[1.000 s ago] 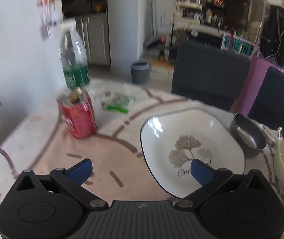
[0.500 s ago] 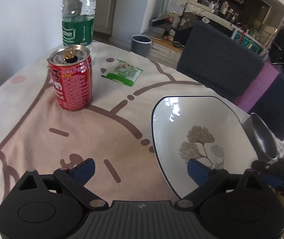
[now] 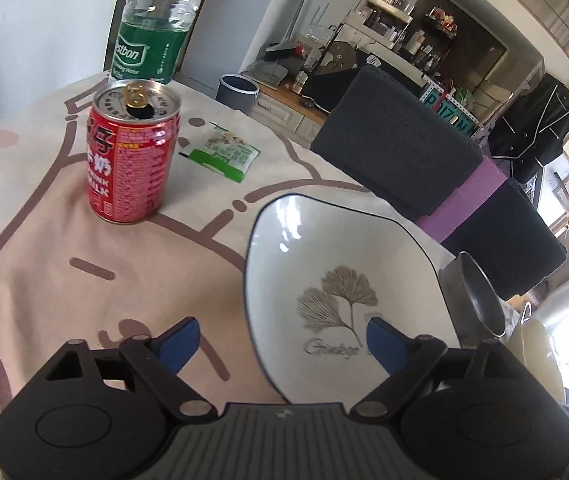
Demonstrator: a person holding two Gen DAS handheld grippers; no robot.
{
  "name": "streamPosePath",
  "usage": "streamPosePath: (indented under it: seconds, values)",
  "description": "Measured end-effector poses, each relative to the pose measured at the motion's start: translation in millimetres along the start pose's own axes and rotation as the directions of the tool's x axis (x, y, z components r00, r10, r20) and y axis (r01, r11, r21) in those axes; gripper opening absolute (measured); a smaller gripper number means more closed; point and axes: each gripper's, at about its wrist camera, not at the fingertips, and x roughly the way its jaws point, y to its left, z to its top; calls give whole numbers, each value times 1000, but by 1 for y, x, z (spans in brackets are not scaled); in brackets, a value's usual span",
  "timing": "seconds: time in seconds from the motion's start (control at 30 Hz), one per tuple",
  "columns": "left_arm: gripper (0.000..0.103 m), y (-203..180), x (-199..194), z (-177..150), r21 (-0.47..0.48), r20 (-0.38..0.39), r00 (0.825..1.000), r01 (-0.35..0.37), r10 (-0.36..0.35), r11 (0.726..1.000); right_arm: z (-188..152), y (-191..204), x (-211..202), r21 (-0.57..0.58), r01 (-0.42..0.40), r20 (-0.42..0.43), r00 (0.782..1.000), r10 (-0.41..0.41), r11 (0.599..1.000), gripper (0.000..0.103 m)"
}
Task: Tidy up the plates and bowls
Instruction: 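Close the right gripper on the plate rim while the left gripper closes on the rim beside it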
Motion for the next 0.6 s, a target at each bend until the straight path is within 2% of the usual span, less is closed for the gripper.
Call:
streamPosePath:
  seconds: [0.13, 0.2, 0.23, 0.3, 0.33, 0.5, 0.53, 0.6]
  values:
    - [72, 4, -2, 5, 39, 5, 1000, -10, 10, 999, -5, 16, 0, -71, -55, -66, 997, 50, 996, 21]
    - [65, 8, 1, 7, 39, -8, 1000, -16, 17, 999, -2, 17, 3, -79, -16, -69, 998, 10, 997, 25]
    - [62, 11, 3, 8, 40, -15, 1000, -17, 17, 999, 0, 17, 4, -85, 14, -39, 999, -18, 996, 28]
    - [58, 16, 8, 10, 47, -21, 1000, -16, 17, 999, 7, 15, 8, -80, 92, 40, 995, -89, 993, 50]
    - [55, 18, 9, 11, 52, -21, 1000, -16, 17, 999, 11, 13, 10, -65, 111, 57, 993, -107, 992, 50]
    - [45, 28, 11, 17, 38, -12, 1000, 18, -18, 999, 27, 3, 21, 8, 75, 52, 996, -76, 997, 50]
    - [41, 28, 12, 19, 43, -10, 1000, 25, -25, 999, 31, 1, 24, 23, 63, 44, 997, -64, 998, 48]
    - [34, 26, 14, 22, 57, -12, 999, 33, -33, 998, 40, -2, 35, 53, 35, 19, 999, -36, 998, 33]
